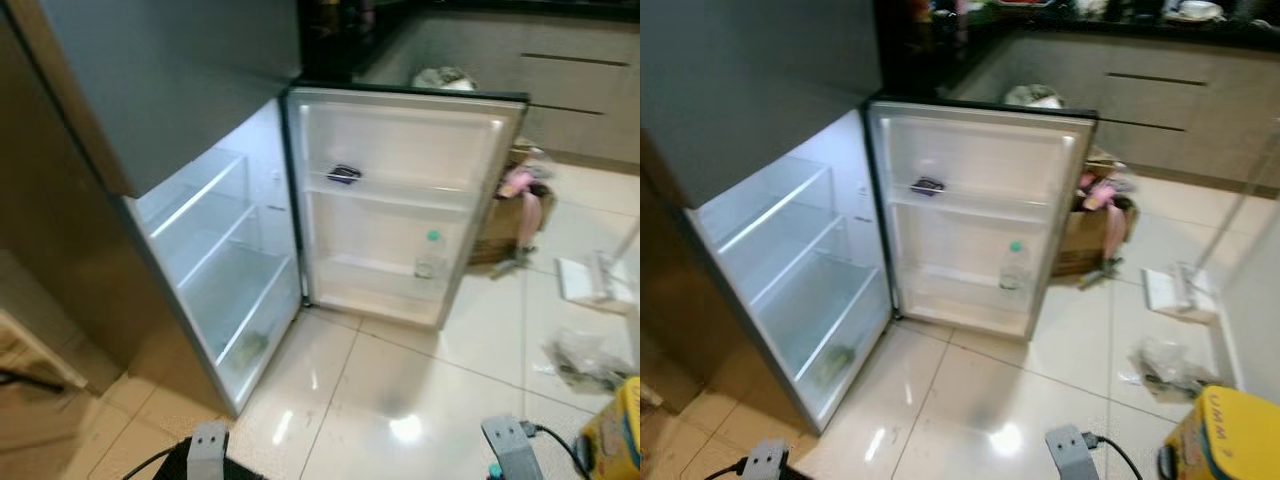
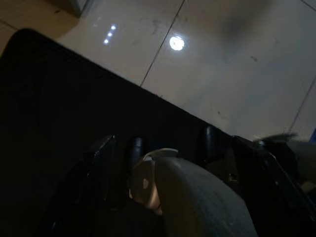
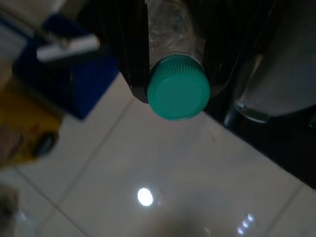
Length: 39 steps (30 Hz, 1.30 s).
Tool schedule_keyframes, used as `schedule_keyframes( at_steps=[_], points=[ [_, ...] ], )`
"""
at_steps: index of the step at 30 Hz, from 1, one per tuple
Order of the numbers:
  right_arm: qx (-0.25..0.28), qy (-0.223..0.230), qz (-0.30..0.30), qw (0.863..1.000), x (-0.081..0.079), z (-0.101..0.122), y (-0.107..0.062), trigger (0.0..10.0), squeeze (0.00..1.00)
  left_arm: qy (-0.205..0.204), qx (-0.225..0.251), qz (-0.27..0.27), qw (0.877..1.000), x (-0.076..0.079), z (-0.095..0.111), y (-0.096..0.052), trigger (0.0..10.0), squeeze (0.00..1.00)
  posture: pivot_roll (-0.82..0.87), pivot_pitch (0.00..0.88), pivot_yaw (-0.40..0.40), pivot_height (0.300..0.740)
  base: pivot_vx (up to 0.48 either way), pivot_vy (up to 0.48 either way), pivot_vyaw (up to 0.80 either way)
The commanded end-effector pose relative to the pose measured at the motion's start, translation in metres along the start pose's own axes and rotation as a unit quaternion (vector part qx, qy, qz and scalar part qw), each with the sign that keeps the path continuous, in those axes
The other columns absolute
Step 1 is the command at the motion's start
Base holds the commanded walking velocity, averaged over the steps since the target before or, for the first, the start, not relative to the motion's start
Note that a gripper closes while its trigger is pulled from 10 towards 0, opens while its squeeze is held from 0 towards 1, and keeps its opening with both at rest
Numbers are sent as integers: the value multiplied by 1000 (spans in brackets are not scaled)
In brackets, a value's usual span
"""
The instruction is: Restocking fridge
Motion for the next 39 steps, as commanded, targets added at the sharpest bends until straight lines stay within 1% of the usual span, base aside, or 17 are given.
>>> schedule_keyframes(
  at_steps=[1,10,15,25,29,30,32,35,39],
  points=[
    [-5,0,-1,1000,1,-5,-1,10000,0,4,0,4,1000,-1,2,1,10000,0,-76,0,-13,740,0,0,0],
    [-9,-3,1,1000,-1,-6,-1,10000,0,1,1,12,1000,-3,2,0,10000,0,-75,0,-12,740,0,0,0],
    [-20,-2,-1,1000,-3,-12,-2,10000,0,-5,1,25,1000,-6,1,-1,10000,0,-76,0,-10,740,0,0,0],
    [-23,-1,-4,1000,-2,-12,-2,10000,0,-7,3,16,1000,-4,3,0,10000,0,-75,0,-10,740,0,0,0],
    [-23,-1,-4,1000,-2,-12,-2,10000,0,-3,-1,11,1000,-3,3,0,10000,0,-75,0,-10,740,0,-394,0],
    [-23,-1,-4,1000,-2,-12,-2,10000,0,-9,1,14,1000,-4,4,0,10000,0,-74,0,-11,740,0,-465,0],
    [-23,-1,-4,1000,-2,-11,-2,10000,0,-6,3,21,1000,-5,4,0,10000,0,-74,0,-11,740,0,-469,0],
    [-23,-1,-4,1000,-2,-11,-2,10000,0,-22,7,34,999,-8,4,0,10000,0,-74,0,-11,740,0,0,0],
    [-23,-2,-3,1000,-2,-11,-1,10000,0,-23,7,40,999,-9,4,-1,10000,0,-75,0,-10,740,0,0,0]
  ],
)
Point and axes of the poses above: a point about 5 cm out from each wrist's last joint towards the gripper, its own y axis pointing out of the wrist towards the gripper, its own z axis along the axis of the wrist's last joint, x = y × z, the point moved 3 cm from there along y, pointing out of the wrist towards the gripper, and after that the axes turned 9 degrees about -y, right-handed, at the moved point
